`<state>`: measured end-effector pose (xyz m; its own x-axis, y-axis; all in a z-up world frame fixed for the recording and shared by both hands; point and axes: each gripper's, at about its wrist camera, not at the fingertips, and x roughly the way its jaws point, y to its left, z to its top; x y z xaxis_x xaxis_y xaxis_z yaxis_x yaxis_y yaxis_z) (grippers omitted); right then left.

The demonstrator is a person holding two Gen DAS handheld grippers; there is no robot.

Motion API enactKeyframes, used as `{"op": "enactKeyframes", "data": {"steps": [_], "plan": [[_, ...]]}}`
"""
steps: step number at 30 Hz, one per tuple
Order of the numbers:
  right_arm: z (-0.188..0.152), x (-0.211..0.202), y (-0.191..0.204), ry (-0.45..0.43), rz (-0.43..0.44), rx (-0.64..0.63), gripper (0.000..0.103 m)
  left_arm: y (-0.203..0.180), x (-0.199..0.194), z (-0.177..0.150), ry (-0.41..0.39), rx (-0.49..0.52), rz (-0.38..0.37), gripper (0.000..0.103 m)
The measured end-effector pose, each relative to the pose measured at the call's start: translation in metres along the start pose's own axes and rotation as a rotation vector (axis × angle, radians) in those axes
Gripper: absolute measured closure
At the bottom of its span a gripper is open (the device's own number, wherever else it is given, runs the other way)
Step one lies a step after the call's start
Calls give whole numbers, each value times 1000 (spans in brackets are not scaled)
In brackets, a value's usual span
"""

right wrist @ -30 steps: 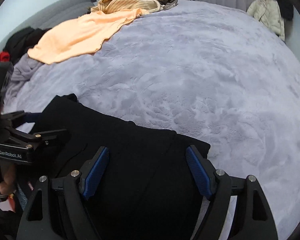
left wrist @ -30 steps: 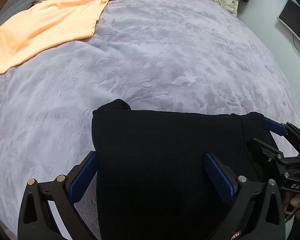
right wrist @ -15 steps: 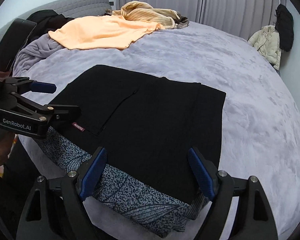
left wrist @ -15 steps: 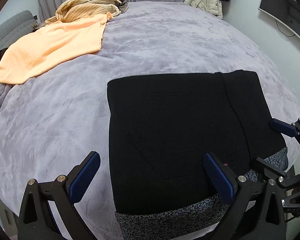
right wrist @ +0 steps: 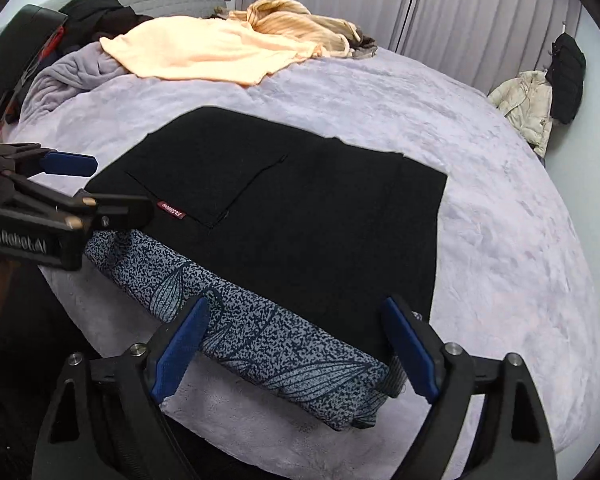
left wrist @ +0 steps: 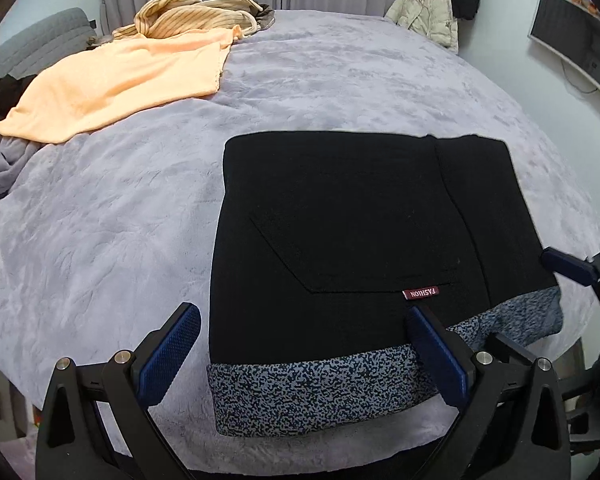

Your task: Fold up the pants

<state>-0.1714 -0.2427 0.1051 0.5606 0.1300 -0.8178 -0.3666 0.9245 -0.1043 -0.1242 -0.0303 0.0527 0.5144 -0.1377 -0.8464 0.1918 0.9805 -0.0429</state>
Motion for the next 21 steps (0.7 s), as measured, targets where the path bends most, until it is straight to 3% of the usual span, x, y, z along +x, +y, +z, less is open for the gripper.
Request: {"op": "enactKeyframes", "data": {"steps": [1, 6, 12, 15, 17, 21], "plan": [[1, 2, -1, 7, 8, 2, 2, -1, 3, -1, -1, 5, 1, 0], [13, -10, -10, -7, 28, 17, 1, 2, 2, 0, -13, 7, -16, 0], [44, -6, -42, -53, -41, 115, 1, 3, 6, 2, -10, 2, -23, 0], [72, 14, -46, -48, 10, 167, 1, 3, 8, 3, -10, 4, -22, 0], [87, 32, -45, -20, 19, 175, 1, 3, 9, 3, -11, 7, -21, 0], [97, 87, -38, 120, -59, 170, 0, 5, 4, 1, -8, 9, -30, 0]]}}
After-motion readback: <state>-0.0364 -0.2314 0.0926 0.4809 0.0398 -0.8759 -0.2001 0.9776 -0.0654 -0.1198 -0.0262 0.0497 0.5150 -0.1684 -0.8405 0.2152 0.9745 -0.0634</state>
